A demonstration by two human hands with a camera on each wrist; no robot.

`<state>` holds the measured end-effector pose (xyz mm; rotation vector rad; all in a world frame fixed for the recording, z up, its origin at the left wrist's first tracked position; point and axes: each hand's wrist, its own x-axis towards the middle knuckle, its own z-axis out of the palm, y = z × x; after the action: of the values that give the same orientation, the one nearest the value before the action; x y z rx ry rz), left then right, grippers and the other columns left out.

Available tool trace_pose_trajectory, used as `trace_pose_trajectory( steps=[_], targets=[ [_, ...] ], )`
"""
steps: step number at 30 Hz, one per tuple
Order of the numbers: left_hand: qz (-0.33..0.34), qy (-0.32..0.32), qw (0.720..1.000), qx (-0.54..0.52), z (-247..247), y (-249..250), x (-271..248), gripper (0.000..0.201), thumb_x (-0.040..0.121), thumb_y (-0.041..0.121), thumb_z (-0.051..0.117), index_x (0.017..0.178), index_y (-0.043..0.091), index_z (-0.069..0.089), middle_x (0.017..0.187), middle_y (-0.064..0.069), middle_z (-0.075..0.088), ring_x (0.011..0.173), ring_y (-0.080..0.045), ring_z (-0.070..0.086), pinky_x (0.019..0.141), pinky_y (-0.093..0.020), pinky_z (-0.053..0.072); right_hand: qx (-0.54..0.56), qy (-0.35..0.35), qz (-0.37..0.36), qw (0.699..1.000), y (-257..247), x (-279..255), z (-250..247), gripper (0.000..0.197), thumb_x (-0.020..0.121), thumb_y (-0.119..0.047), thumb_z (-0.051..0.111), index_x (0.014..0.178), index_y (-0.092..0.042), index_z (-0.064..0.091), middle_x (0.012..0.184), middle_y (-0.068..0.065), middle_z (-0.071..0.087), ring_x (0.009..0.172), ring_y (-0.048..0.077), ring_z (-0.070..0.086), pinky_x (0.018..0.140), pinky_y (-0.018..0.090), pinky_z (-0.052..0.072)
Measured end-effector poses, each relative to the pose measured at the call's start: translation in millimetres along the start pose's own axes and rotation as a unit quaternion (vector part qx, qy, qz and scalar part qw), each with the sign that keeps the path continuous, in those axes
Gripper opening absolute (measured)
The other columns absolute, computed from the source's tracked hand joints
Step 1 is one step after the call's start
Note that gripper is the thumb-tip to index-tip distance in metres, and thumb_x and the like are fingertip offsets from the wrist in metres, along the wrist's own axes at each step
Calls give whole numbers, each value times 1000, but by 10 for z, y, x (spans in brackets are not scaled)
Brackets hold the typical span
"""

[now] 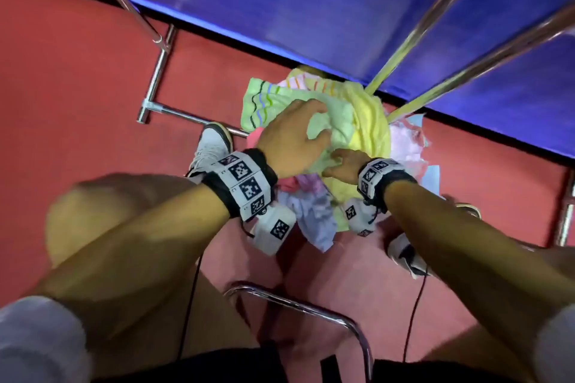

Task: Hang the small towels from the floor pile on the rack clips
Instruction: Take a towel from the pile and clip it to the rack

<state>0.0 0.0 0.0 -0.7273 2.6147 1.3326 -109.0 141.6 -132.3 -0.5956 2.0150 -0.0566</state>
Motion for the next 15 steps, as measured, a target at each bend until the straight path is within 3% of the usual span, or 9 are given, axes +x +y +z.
trace_pose_trajectory(
  steps=[4,6,7,9,11,13,15],
  targets=[
    [5,-37,998,47,-27,-74,62,38,94,34,55,129,21,53,127,0,54,113,-19,53,92,-32,44,-22,-14,3,1000,13,257,161,72,83,-48,62,147,-23,40,148,6,47,136,32,42,110,39,37],
    [-4,-46,998,48,-44,-98,94,37,94,36,54,128,21,53,127,0,55,112,-19,54,92,-33,46,-22,1,-10,1000,-56,289,185,54,87,-35,62,137,-16,51,138,9,55,125,33,51,100,36,45],
    [-9,-51,997,51,-58,-103,110,37,94,37,53,127,22,54,127,1,56,111,-20,55,92,-35,47,-17,21,-22,999,-78,324,205,40,86,-28,63,124,-14,58,128,11,60,114,32,57,87,31,49],
    [-9,-62,996,58,-60,-97,130,33,94,38,53,124,23,55,126,2,59,108,-20,57,92,-38,49,-12,64,-38,997,-132,287,200,23,85,-23,62,106,-14,62,111,13,66,101,32,62,72,27,45],
    [-18,-74,996,40,-56,-78,121,32,92,40,54,119,24,57,122,2,61,104,-21,60,92,-39,49,25,118,-50,991,-152,196,161,25,84,-26,64,105,-13,65,104,12,68,98,32,64,72,28,43],
    [-28,-71,997,8,-61,-83,115,36,85,44,56,115,24,59,115,3,62,96,-21,63,91,-39,51,120,178,-67,974,-180,25,15,17,80,-27,73,91,-18,65,90,6,68,86,27,64,71,26,44],
    [-35,-79,996,-14,-47,-55,114,35,85,41,65,115,23,60,112,4,62,94,-21,65,90,-38,52,208,228,-94,946,-171,-213,-194,21,74,-22,78,75,-24,57,77,-4,62,72,16,59,67,25,45]
  ],
)
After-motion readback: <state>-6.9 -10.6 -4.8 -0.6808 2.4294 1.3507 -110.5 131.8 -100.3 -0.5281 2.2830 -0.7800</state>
